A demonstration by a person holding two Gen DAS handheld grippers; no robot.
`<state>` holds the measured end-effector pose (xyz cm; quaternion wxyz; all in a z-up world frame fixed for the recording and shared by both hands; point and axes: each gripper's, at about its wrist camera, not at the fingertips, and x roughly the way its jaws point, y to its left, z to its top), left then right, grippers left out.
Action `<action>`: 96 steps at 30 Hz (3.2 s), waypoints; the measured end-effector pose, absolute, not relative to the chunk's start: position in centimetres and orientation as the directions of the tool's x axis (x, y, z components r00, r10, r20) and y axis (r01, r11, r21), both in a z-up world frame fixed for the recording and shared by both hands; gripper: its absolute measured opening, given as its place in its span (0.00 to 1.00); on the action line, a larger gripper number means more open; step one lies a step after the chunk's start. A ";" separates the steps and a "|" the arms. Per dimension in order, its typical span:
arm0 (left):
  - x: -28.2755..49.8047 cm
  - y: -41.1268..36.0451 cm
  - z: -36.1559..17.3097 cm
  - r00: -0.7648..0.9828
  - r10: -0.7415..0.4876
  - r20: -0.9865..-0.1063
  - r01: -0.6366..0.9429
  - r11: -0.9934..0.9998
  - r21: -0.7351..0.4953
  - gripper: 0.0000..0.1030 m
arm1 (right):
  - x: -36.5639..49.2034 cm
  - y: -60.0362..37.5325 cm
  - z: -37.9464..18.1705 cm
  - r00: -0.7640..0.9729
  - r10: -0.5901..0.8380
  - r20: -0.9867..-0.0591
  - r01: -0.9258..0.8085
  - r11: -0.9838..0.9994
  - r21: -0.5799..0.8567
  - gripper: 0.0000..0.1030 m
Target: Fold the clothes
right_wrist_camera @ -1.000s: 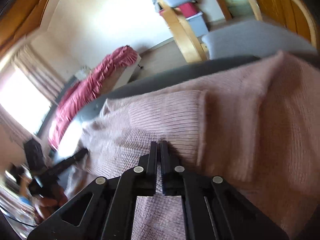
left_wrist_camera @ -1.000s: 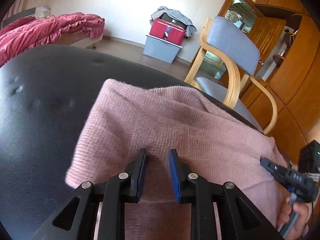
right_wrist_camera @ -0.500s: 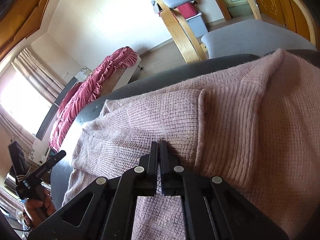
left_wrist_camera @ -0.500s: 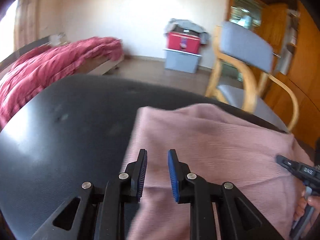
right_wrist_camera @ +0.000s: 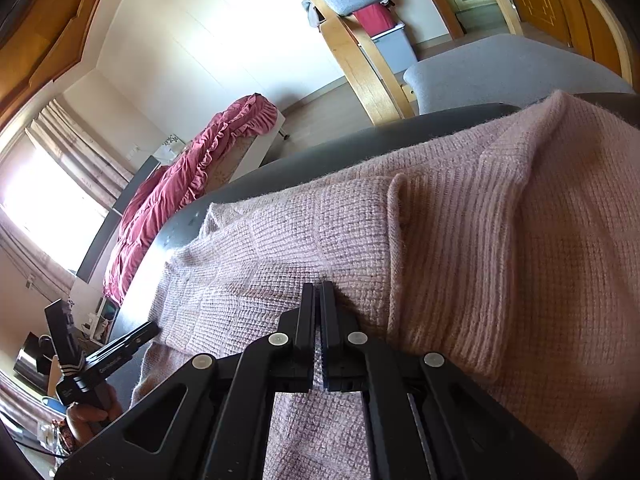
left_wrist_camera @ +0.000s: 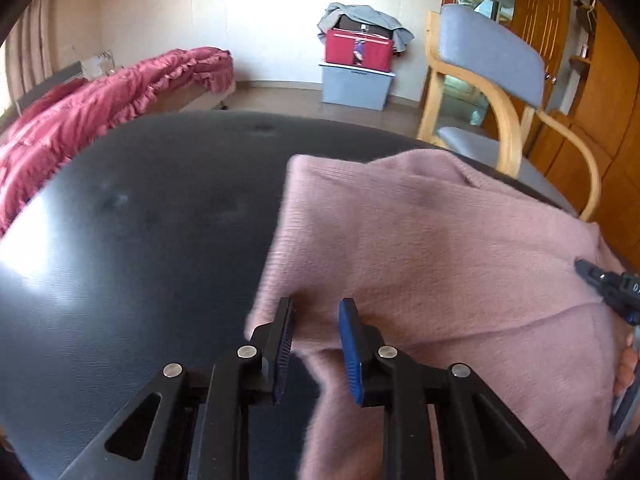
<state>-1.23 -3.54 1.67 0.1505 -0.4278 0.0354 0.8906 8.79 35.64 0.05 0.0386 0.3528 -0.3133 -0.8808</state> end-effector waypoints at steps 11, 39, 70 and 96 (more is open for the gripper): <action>-4.3 2.3 3.9 -0.599 0.339 -0.725 -0.255 -0.940 -0.228 0.23 | 8.8 35.5 0.0 -0.747 -0.288 -0.599 -0.152 -0.803 0.576 0.00; -5.0 -1.0 -0.3 -0.580 0.479 -0.659 -0.262 -0.876 -0.406 0.24 | 13.8 26.7 1.4 -0.602 -0.177 -0.778 0.224 -0.973 0.048 0.09; -5.2 -2.4 -0.6 -0.555 0.547 -0.627 -0.270 -0.831 -0.486 0.24 | 13.6 41.9 2.6 -0.693 0.053 -0.719 -0.306 -0.925 0.226 0.13; -5.2 -2.3 -0.6 -0.552 0.567 -0.611 -0.266 -0.815 -0.515 0.24 | 16.1 49.2 0.4 -0.727 0.058 -0.684 -0.464 -0.776 0.428 0.12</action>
